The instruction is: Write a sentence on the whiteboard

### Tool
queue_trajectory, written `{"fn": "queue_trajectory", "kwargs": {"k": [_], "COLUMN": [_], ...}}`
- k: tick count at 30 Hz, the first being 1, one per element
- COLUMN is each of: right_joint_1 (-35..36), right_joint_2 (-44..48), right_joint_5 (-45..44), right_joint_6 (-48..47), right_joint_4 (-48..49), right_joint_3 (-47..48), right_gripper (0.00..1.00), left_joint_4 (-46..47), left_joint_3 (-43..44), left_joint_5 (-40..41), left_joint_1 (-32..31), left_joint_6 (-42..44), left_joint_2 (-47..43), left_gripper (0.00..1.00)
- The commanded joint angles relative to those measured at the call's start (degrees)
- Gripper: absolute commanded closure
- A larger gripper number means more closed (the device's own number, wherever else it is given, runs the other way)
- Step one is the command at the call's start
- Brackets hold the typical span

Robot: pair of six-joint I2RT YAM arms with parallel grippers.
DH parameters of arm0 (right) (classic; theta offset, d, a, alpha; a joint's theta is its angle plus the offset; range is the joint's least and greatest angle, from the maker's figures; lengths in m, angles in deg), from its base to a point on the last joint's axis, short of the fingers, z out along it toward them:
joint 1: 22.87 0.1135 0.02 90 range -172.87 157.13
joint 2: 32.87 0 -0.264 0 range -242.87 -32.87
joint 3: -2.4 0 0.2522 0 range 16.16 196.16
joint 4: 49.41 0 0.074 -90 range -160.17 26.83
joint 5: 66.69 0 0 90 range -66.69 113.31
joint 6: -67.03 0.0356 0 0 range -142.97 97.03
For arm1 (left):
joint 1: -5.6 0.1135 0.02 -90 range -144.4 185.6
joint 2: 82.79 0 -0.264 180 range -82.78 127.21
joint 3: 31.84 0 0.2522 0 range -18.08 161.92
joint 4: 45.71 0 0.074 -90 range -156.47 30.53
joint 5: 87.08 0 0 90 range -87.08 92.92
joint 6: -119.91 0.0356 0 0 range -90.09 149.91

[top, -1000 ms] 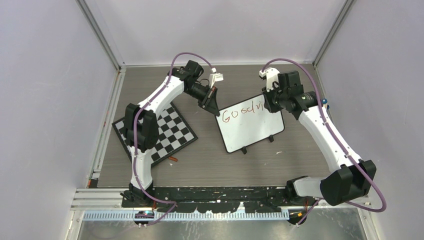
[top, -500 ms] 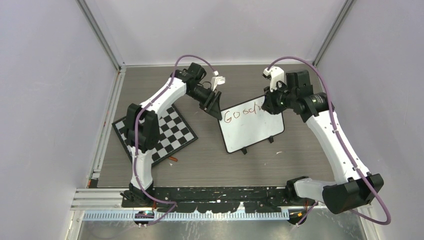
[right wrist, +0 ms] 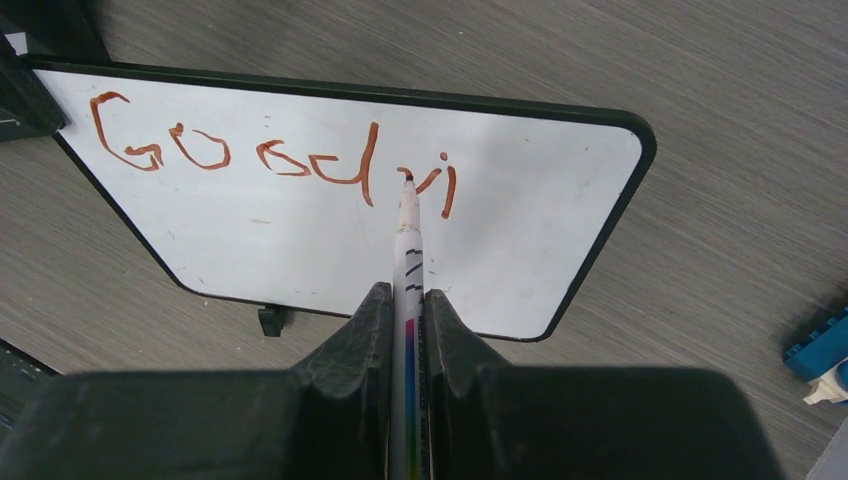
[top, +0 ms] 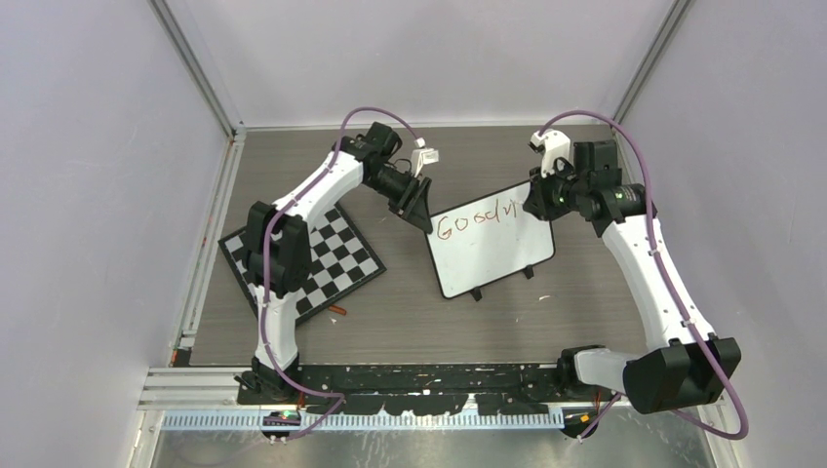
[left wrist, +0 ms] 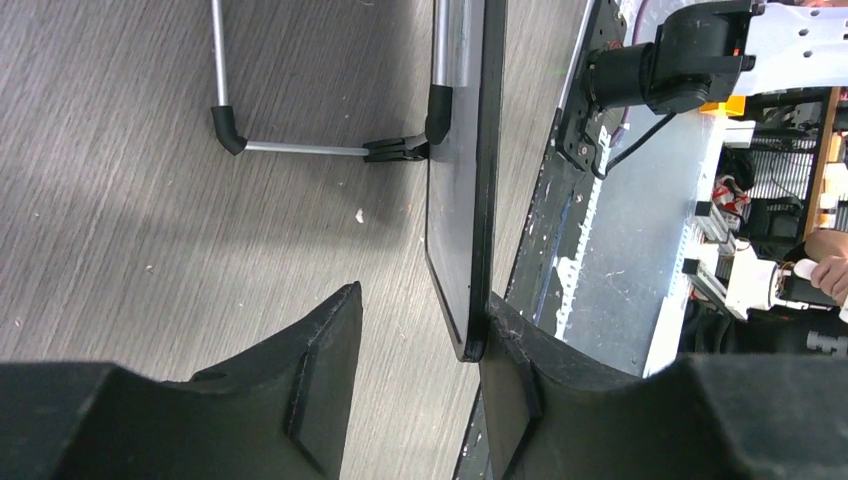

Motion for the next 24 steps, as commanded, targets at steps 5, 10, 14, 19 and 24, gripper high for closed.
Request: {"fn": "queue_trajectory", "kwargs": {"k": [5,10,14,19,24], "right_joint_1": [-0.74,-2.4,-4.73,-6.14,-6.15], "right_joint_2": [-0.32,0.1,-0.11,-0.22,-0.97], "right_joint_5": [-1.16,-1.13,0.92,3.62,5.72], "right_joint_6": [-2.24,-3.72,-5.07,-7.43,-8.91], "right_joint_4": [4.08,3.8,3.32,2.38,1.05], "right_joint_3": [0.38,-0.47,-0.66,-0.5,0.2], "right_gripper": [1.0,1.0,1.0,1.0,1.0], "left_joint_4": [0.92,0.39,0.25,-0.82,-4.56], "left_joint_3": [3.83,5.64,6.62,7.91,11.2], "left_joint_5": [-2.32,-2.72,-2.12,-1.01,-0.04], "left_joint_1": [-0.69,-1.74,-2.56,-2.6,-2.62], "left_joint_6": [-0.32,-0.5,-0.7,-0.16,2.86], "left_joint_2": [1.03,1.77,2.32,3.38,5.06], "left_gripper": [0.56,0.56,0.63,0.89,1.0]}}
